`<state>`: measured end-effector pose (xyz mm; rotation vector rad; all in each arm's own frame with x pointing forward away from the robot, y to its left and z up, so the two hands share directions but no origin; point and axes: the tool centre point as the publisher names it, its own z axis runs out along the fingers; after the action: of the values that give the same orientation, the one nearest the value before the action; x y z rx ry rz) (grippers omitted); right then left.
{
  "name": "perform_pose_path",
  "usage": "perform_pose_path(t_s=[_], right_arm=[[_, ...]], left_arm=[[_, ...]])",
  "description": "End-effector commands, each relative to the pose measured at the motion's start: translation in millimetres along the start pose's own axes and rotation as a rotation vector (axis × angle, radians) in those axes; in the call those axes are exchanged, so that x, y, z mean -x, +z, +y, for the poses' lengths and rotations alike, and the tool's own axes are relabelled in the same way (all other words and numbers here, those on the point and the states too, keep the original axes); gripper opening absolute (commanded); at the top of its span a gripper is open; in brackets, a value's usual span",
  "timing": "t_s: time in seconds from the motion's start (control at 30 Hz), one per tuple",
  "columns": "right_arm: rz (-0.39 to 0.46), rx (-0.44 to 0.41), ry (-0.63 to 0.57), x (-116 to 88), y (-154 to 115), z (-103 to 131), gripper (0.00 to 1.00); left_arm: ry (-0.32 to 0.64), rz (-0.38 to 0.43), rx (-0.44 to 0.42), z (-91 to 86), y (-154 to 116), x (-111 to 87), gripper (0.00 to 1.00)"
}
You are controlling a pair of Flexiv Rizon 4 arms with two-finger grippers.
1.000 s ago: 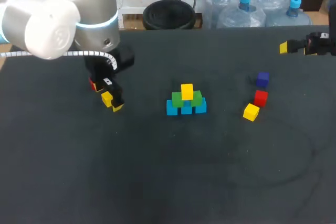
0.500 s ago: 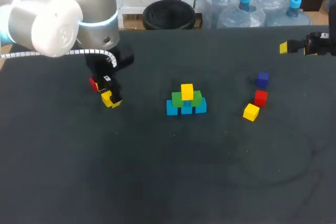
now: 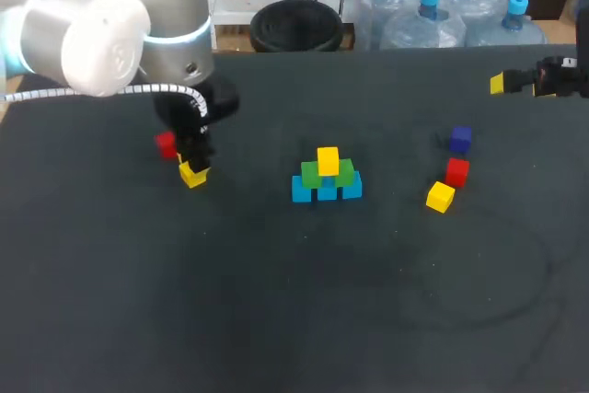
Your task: Place the blue cubes, place green cubes on the blue cubes, place the yellow cubes on the green cubes, then place the red cubes on the yellow cubes, and place purple cube on the red cubes.
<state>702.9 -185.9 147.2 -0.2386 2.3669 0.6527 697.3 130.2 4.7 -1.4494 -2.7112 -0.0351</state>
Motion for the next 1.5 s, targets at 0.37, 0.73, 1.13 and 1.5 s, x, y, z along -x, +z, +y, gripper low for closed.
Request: perform_pose_path(t_s=[0.37, 0.73, 1.13, 1.5], right_arm=[[0.0, -0.005, 0.001, -0.3, -1.1, 1.0, 1.0], [0.0, -0.005, 0.001, -0.3, -1.1, 1.0, 1.0], [0.0, -0.005, 0.001, -0.3, -1.1, 1.0, 1.0], [0.0, -0.005, 0.001, -0.3, -1.1, 1.0, 1.0]], left_arm=[[0.316, 0.016, -0.005, -37.4, -59.0, 49.9, 0.0], [0.513, 0.029, 0.041, -61.8, -85.7, 88.5, 0.0], [0.552, 0.022, 0.042, -78.9, -92.8, 110.8, 0.0], [0.537, -0.013, 0.011, -99.2, -85.6, 113.7, 0.0]])
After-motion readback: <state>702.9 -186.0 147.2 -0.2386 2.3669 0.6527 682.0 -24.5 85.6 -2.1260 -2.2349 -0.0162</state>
